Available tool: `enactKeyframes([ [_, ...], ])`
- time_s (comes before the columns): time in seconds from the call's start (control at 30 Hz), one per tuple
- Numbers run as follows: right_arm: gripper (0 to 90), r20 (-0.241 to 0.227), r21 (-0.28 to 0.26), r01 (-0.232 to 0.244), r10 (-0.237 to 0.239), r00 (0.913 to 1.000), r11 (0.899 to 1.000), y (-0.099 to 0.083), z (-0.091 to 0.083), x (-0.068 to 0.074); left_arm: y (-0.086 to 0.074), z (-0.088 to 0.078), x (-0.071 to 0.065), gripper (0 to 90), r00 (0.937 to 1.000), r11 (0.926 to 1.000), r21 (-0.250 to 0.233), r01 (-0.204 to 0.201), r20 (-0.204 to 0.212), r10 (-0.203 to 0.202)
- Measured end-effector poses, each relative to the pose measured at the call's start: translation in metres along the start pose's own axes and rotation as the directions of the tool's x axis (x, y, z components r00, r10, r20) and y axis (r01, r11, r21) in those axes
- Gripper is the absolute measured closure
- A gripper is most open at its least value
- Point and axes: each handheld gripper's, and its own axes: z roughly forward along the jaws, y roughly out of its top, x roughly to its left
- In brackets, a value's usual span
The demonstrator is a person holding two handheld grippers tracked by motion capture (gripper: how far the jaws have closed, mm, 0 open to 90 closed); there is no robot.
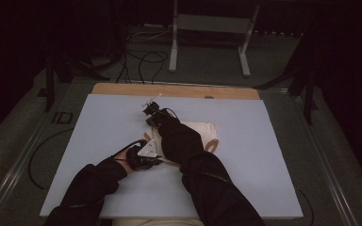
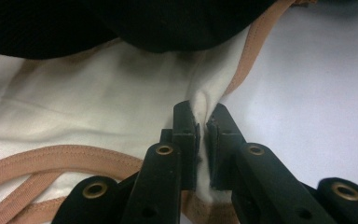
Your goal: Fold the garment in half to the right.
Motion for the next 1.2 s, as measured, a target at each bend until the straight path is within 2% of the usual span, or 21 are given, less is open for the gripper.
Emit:
enactKeyframes([
  [0.13, 89.4, -0.011, 0.003, 0.018, -0.018, 0.9998, 1.000, 0.001, -0.004, -0.001, 0.000, -0.001, 0.000, 84.6, 1.0000, 1.0000, -0.005, 0.000, 0.004, 0.000],
  [0.5, 89.4, -0.031, -0.040, 0.027, -0.028, 0.9991, 0.999, 0.002, -0.023, -0.004, 0.003, -0.002, -0.002, 84.8, 1.0000, 1.0000, -0.004, -0.003, 0.006, 0.003],
  [0.83, 89.4, -0.043, -0.041, 0.029, -0.030, 0.9986, 0.999, 0.002, -0.033, -0.005, 0.006, -0.004, -0.003, 85.0, 0.9999, 0.9999, 0.000, -0.010, 0.008, 0.010],
  [1.2, 89.4, -0.057, -0.054, 0.052, -0.055, 0.9969, 0.997, 0.005, -0.044, -0.005, 0.010, -0.008, -0.004, 85.0, 0.9995, 0.9996, 0.001, -0.029, 0.014, 0.029],
])
